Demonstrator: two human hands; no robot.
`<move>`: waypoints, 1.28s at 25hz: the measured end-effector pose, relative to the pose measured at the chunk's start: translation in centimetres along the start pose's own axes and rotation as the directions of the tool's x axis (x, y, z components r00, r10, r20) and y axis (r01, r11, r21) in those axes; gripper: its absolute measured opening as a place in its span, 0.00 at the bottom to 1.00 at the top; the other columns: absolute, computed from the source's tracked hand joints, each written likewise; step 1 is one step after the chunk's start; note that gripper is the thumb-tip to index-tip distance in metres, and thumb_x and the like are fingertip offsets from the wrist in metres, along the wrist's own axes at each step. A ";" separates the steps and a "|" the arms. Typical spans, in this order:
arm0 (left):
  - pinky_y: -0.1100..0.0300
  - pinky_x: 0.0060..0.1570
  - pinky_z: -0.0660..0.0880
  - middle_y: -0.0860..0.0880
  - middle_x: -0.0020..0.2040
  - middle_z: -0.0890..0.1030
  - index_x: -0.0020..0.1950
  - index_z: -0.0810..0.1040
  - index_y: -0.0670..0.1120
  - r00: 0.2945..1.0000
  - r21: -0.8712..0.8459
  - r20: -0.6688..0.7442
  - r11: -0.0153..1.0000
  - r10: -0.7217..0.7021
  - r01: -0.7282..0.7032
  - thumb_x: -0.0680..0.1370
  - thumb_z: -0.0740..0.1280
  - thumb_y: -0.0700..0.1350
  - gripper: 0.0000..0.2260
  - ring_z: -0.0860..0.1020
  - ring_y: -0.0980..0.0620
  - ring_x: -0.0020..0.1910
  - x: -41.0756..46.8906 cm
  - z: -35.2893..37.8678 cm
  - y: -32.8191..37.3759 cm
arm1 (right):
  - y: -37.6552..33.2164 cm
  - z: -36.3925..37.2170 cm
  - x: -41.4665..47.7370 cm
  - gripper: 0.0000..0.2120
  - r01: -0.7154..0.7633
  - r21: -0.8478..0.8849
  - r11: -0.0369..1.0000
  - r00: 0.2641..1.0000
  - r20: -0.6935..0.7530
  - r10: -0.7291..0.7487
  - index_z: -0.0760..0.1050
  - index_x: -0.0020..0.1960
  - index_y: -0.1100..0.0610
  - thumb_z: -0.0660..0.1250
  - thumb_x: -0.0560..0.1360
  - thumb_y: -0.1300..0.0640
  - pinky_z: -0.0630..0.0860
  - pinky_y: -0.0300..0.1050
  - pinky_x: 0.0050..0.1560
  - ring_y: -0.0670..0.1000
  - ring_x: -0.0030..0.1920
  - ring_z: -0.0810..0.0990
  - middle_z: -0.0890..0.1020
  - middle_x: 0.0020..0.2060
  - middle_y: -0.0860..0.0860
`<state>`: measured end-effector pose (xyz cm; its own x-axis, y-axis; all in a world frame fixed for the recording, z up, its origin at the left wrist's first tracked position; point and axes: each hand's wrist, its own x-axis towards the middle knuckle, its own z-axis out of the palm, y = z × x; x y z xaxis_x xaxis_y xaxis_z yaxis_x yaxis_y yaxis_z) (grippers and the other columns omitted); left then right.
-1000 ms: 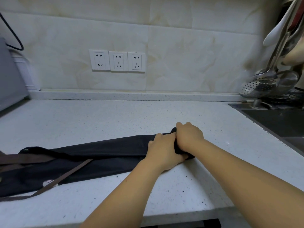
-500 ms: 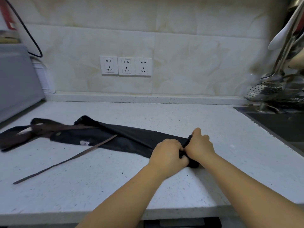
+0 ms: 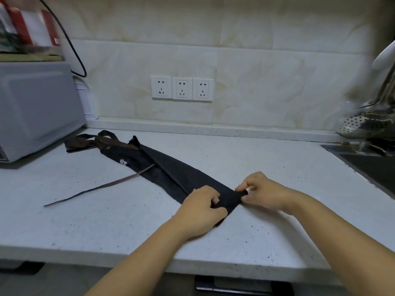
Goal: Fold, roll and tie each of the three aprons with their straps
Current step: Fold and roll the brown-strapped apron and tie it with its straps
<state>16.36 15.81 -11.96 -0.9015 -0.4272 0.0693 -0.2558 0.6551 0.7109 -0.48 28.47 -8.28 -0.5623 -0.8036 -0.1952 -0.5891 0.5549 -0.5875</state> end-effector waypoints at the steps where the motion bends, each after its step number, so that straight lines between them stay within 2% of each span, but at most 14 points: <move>1: 0.53 0.69 0.64 0.58 0.55 0.75 0.42 0.73 0.45 1.000 -0.013 0.012 1.000 -0.019 0.019 0.72 0.66 0.48 0.07 0.73 0.56 0.57 -0.6 -1.0 -0.6 | -0.4 0.6 -0.1 0.09 0.079 -0.008 0.997 0.997 0.023 -0.078 0.79 0.54 0.50 0.70 0.75 0.56 0.65 0.37 0.61 0.44 0.60 0.70 0.68 0.58 0.43; 4: 0.61 0.62 0.68 0.60 0.55 0.73 0.42 0.74 0.46 0.998 0.029 -0.043 0.998 -0.055 0.057 0.74 0.66 0.47 0.05 0.71 0.59 0.58 -3.0 -3.0 -2.8 | -2.3 3.6 0.1 0.08 0.291 -0.010 0.957 0.957 0.003 -0.291 0.78 0.49 0.50 0.73 0.72 0.54 0.68 0.36 0.59 0.44 0.56 0.71 0.72 0.53 0.41; 6: 0.69 0.55 0.66 0.60 0.56 0.70 0.48 0.75 0.50 0.984 0.125 -0.179 0.991 -0.017 0.040 0.75 0.65 0.48 0.04 0.69 0.60 0.57 -5.0 -3.5 -4.1 | -3.6 5.1 0.1 0.07 0.364 -0.025 0.931 0.930 -0.033 -0.365 0.76 0.47 0.47 0.72 0.72 0.51 0.70 0.35 0.51 0.42 0.50 0.73 0.74 0.49 0.41; 9: 0.70 0.58 0.64 0.60 0.58 0.69 0.64 0.71 0.56 0.934 0.234 -0.347 0.972 0.085 -0.002 0.78 0.65 0.48 0.15 0.67 0.62 0.59 -7.4 -3.6 -5.3 | -5.1 6.2 0.3 0.06 0.412 -0.049 0.910 0.910 -0.035 -0.413 0.75 0.45 0.47 0.72 0.73 0.50 0.67 0.32 0.43 0.40 0.42 0.72 0.76 0.46 0.42; 10: 0.69 0.59 0.64 0.60 0.59 0.70 0.66 0.71 0.55 0.922 0.284 -0.373 0.959 0.107 0.004 0.78 0.66 0.49 0.17 0.68 0.61 0.59 -7.9 -3.7 -5.7 | -5.6 6.6 0.4 0.06 0.426 -0.037 0.904 0.904 -0.018 -0.427 0.76 0.44 0.48 0.72 0.72 0.50 0.67 0.31 0.42 0.40 0.41 0.72 0.76 0.45 0.43; 12: 0.64 0.58 0.68 0.59 0.57 0.73 0.66 0.74 0.55 0.895 0.342 -0.427 0.939 0.127 0.030 0.77 0.68 0.52 0.17 0.71 0.58 0.57 -8.8 -4.0 -6.2 | -6.6 7.1 0.8 0.06 0.432 0.009 0.902 0.901 0.031 -0.432 0.77 0.42 0.48 0.73 0.71 0.50 0.68 0.32 0.41 0.41 0.39 0.73 0.77 0.43 0.43; 15: 0.58 0.55 0.72 0.60 0.53 0.75 0.64 0.78 0.55 0.876 0.329 -0.475 0.941 0.090 0.082 0.75 0.69 0.56 0.18 0.74 0.58 0.53 -9.7 -4.3 -7.0 | -7.3 7.1 1.5 0.06 0.388 0.098 0.916 0.910 0.113 -0.398 0.79 0.40 0.48 0.74 0.70 0.48 0.69 0.34 0.40 0.42 0.37 0.74 0.79 0.38 0.42; 18: 0.67 0.52 0.68 0.59 0.51 0.72 0.61 0.80 0.52 0.849 0.318 -0.520 0.944 0.095 0.089 0.72 0.71 0.57 0.20 0.70 0.57 0.51 -10.1 -3.9 -7.8 | -7.5 7.8 1.9 0.11 0.338 0.157 0.928 0.923 0.137 -0.360 0.79 0.38 0.50 0.71 0.72 0.43 0.69 0.36 0.40 0.42 0.36 0.74 0.79 0.34 0.42; 21: 0.71 0.50 0.64 0.59 0.48 0.70 0.61 0.81 0.52 0.832 0.312 -0.549 0.942 0.074 0.123 0.76 0.69 0.56 0.16 0.66 0.58 0.50 -10.0 -3.8 -7.7 | -7.2 9.5 2.0 0.17 0.364 0.099 0.926 0.931 0.009 -0.366 0.73 0.33 0.47 0.64 0.75 0.39 0.69 0.41 0.43 0.44 0.40 0.72 0.74 0.35 0.43; 22: 0.72 0.50 0.63 0.60 0.47 0.70 0.62 0.80 0.52 0.836 0.306 -0.545 0.942 0.058 0.135 0.77 0.67 0.56 0.16 0.66 0.58 0.49 -9.9 -3.8 -7.6 | -7.1 9.9 1.8 0.14 0.393 0.084 0.916 0.920 -0.035 -0.391 0.74 0.35 0.45 0.64 0.76 0.40 0.70 0.41 0.48 0.44 0.44 0.73 0.75 0.38 0.43; 24: 0.70 0.49 0.64 0.60 0.47 0.71 0.61 0.78 0.55 0.829 0.300 -0.557 0.942 0.047 0.148 0.79 0.64 0.55 0.13 0.67 0.58 0.49 -9.9 -3.8 -7.3 | -7.0 9.8 1.6 0.04 0.419 0.184 0.889 0.908 -0.058 -0.415 0.77 0.44 0.42 0.67 0.74 0.43 0.70 0.38 0.52 0.42 0.49 0.73 0.77 0.45 0.42; 26: 0.68 0.46 0.65 0.60 0.45 0.72 0.56 0.77 0.57 0.817 0.267 -0.575 0.953 0.035 0.147 0.79 0.63 0.54 0.07 0.69 0.59 0.47 -10.1 -3.8 -6.8 | -6.8 9.4 1.3 0.06 0.408 0.276 0.870 0.907 -0.017 -0.420 0.78 0.48 0.42 0.72 0.72 0.45 0.69 0.35 0.50 0.40 0.48 0.74 0.77 0.47 0.43; 29: 0.68 0.46 0.66 0.61 0.44 0.72 0.48 0.77 0.58 0.788 0.181 -0.616 0.971 -0.010 0.154 0.79 0.62 0.53 0.05 0.70 0.61 0.49 -10.3 -3.9 -6.7 | -6.8 9.5 1.7 0.05 0.425 0.184 0.886 0.902 -0.011 -0.431 0.79 0.44 0.43 0.71 0.72 0.43 0.68 0.35 0.51 0.40 0.49 0.72 0.76 0.46 0.42; 32: 0.73 0.50 0.65 0.63 0.48 0.70 0.51 0.78 0.57 0.785 0.182 -0.619 0.971 -0.011 0.156 0.77 0.62 0.57 0.09 0.68 0.61 0.54 -10.9 -3.8 -7.0 | -7.0 10.0 2.0 0.12 0.414 0.102 0.904 0.909 0.006 -0.417 0.78 0.39 0.46 0.66 0.73 0.40 0.69 0.40 0.54 0.42 0.51 0.72 0.76 0.44 0.43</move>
<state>29.30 13.52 -15.09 -0.4892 -0.7283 0.4799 -0.4527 0.6823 0.5740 8.33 20.80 -12.42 -0.2619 -0.9630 0.0630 -0.7065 0.1468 -0.6923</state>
